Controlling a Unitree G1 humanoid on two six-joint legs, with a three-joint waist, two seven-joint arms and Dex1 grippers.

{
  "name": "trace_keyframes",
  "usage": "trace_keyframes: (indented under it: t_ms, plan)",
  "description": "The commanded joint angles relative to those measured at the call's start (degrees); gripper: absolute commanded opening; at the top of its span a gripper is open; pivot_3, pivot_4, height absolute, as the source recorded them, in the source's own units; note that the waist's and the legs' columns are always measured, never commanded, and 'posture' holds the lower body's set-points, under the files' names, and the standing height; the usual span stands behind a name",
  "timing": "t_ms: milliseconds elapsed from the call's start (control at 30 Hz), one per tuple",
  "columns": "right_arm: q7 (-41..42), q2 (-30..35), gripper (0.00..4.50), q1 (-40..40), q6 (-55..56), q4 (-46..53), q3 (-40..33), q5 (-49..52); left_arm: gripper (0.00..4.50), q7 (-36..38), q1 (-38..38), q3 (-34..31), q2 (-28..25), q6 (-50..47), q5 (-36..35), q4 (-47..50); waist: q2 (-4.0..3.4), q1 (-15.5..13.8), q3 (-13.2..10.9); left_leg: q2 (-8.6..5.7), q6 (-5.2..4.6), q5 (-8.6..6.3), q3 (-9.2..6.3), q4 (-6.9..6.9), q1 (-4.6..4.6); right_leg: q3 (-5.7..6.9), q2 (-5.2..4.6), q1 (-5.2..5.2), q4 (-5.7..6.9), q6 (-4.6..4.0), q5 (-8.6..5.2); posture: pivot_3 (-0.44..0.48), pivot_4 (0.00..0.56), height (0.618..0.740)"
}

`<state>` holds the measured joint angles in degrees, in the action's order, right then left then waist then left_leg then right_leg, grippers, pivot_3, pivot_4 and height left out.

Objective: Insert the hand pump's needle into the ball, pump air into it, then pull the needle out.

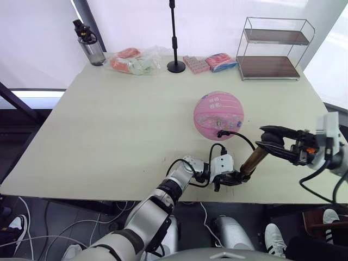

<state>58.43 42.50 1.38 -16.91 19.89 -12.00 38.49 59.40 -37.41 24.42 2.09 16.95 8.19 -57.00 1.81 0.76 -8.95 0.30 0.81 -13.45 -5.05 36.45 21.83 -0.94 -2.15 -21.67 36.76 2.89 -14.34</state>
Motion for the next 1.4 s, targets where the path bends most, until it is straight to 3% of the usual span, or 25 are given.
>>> trace_keyframes:
  t_ms: [33,367,567,967,1400]
  plan:
    - [0.2,-2.7,1.73,-1.6,5.5,-7.4,5.0,-8.0,1.00,-1.1,1.7,0.8,-1.7,-3.5,2.5,-3.9,0.00,0.0,0.0,0.00,0.00,0.00,0.01,0.00,-0.03,-0.01,0.00,0.02,0.00,0.00,0.00,0.000,0.150,0.731]
    - [2.0,-3.8,1.73,-2.1,12.1,-11.3,7.9,-11.4,1.00,-1.1,1.7,0.9,-1.8,-3.8,2.6,-3.3,0.14,0.1,0.3,0.02,0.00,0.00,0.01,0.01,-0.10,-0.02,0.02,0.09,0.01,-0.07,-0.04,0.000,0.150,0.731]
    - [2.1,1.0,1.73,1.3,4.7,-4.1,2.1,-3.2,1.00,-0.6,2.2,0.9,-2.0,-3.9,2.4,-2.8,0.01,0.0,0.2,0.01,0.00,0.00,-0.01,0.00,-0.04,-0.01,0.00,0.04,0.01,-0.07,-0.04,0.000,0.150,0.731]
    - [0.1,13.7,1.73,9.0,-13.1,3.2,-17.6,17.6,1.00,-0.2,2.8,1.2,-2.0,-3.9,2.3,-2.1,-0.49,-0.1,-0.5,-0.12,0.00,0.00,0.00,0.00,0.21,-0.01,-0.12,-0.13,-0.02,0.09,0.05,0.000,0.150,0.731]
    - [-1.3,18.2,1.73,14.7,-19.6,2.9,-21.2,22.1,1.00,-0.2,2.6,1.4,-1.8,-3.5,2.5,-2.5,-0.47,-0.2,-0.5,-0.12,0.00,0.00,0.01,0.00,0.23,-0.01,-0.13,-0.16,-0.03,0.09,0.05,0.000,0.150,0.731]
